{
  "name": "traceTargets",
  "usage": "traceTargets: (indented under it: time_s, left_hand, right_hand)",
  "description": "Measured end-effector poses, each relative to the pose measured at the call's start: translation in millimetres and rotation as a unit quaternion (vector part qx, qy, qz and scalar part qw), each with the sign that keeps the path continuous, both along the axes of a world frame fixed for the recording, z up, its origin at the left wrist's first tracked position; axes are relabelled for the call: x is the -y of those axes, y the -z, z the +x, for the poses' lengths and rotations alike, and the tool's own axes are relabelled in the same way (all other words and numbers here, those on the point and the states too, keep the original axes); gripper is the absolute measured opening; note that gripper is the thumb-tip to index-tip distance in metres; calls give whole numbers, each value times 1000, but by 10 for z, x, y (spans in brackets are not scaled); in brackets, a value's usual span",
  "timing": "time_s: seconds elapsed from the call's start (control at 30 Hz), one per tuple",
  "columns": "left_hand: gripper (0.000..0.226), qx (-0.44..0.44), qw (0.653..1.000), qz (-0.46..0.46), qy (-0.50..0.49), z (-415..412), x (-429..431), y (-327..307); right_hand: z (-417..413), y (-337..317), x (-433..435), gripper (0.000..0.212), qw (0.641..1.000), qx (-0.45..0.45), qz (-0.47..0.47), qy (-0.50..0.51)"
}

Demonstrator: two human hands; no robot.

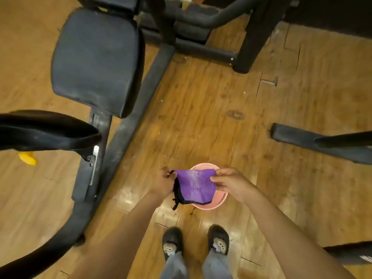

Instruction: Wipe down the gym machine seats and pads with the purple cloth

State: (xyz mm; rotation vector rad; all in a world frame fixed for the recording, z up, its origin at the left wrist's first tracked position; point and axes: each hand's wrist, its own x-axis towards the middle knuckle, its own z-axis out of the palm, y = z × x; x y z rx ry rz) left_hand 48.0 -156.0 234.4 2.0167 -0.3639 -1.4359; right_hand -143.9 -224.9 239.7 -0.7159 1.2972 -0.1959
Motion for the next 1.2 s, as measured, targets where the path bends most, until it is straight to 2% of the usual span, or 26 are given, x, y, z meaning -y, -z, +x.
traceTargets:
  time_s: [0.13,0.2,0.3,0.4,0.5,0.67,0.77,0.87,0.97,1.13,1.2]
  left_hand:
    - [8,-32,998,48,-23,32,-243,946]
    - [9,-44,997,59,-37,50,-352,1380]
    - [14,-52,995,64,-60,70,-411,1940]
    - [8,-57,992,73,-89,65,-437,2382]
    - [23,-80,987,87,-105,105,-466,2696]
    - [21,-54,993,39,-92,214,-390,3017]
    - [26,-53,994,35,-84,243,-296,3160]
    - [12,-105,986,82,-105,233,-280,3282]
    - [21,-167,972,148,-67,192,-336,3329]
    - [8,-139,980,139,-36,93,-463,3372]
    - [9,-124,981,143,-37,74,-499,3455]
  right_hand:
    - [54,1035,-163,18,998,-32,55,19]
    - [102,1493,-247,18,996,-53,68,17]
    - [215,2090,-307,14,996,-62,58,-11]
    - [285,2619,-331,8,996,-75,36,-43]
    - [341,3042,-342,7,994,-90,2,-57]
    - [501,3348,-332,20,995,-80,-50,-19]
    - [578,3524,-312,18,991,-111,-74,-26]
    - [610,3652,-331,7,992,-114,-27,-43]
    - [611,3656,-392,26,990,-97,54,-92]
    - [495,3674,-448,23,987,-125,-12,-100]
    - [498,3667,-440,28,985,-128,7,-115]
